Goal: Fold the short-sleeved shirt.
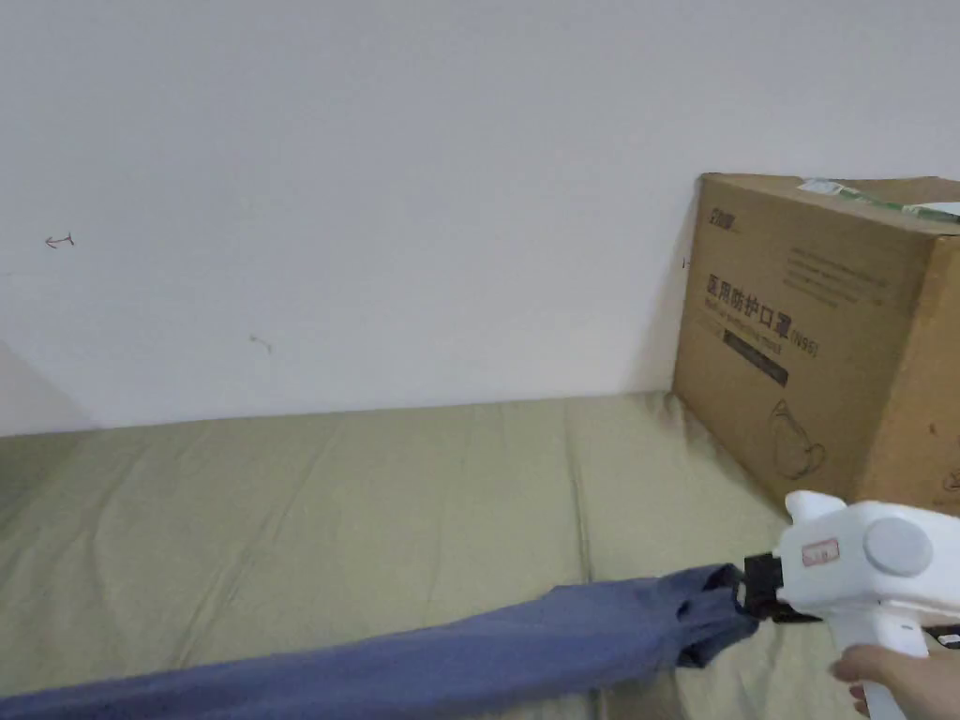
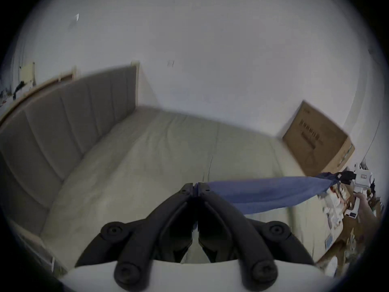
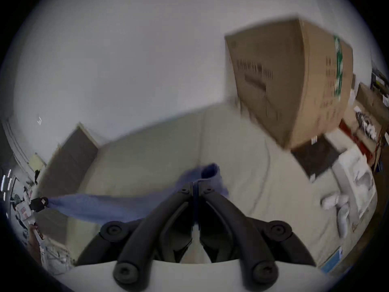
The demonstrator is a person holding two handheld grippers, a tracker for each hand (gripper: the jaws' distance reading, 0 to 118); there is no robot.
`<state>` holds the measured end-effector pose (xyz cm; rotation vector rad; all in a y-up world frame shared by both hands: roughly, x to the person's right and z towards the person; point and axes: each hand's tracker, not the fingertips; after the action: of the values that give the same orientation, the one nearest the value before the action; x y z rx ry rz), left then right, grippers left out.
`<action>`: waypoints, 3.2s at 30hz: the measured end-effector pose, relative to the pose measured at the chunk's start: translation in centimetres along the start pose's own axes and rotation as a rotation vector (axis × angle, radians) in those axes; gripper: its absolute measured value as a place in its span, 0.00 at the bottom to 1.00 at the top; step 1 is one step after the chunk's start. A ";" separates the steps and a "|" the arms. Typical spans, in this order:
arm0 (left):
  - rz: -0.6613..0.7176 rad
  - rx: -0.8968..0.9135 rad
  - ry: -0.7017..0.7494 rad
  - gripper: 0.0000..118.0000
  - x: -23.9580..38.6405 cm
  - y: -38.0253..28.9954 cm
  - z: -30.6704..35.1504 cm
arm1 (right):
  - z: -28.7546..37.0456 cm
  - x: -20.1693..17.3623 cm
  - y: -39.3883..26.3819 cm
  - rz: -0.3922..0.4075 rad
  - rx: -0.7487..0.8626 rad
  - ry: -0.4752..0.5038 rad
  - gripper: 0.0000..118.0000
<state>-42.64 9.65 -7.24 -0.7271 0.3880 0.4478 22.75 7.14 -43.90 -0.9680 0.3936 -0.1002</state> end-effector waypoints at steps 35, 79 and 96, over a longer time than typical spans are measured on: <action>0.010 -0.143 -0.255 0.98 2.6 -13.7 7.4 | 12.0 1.5 -19.3 -0.061 -0.034 0.047 0.99; -0.495 -0.200 -0.149 0.04 12.3 0.0 -18.9 | 1.9 -4.3 -10.2 -0.023 0.063 0.099 0.00; -0.346 -0.088 -0.110 0.04 10.1 1.2 -13.2 | -13.9 0.6 -2.1 0.131 -0.245 -0.201 0.77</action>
<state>-37.21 3.75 -21.83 -0.8331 0.1343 0.1775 18.34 -5.11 -49.32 -1.1794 0.2872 0.1673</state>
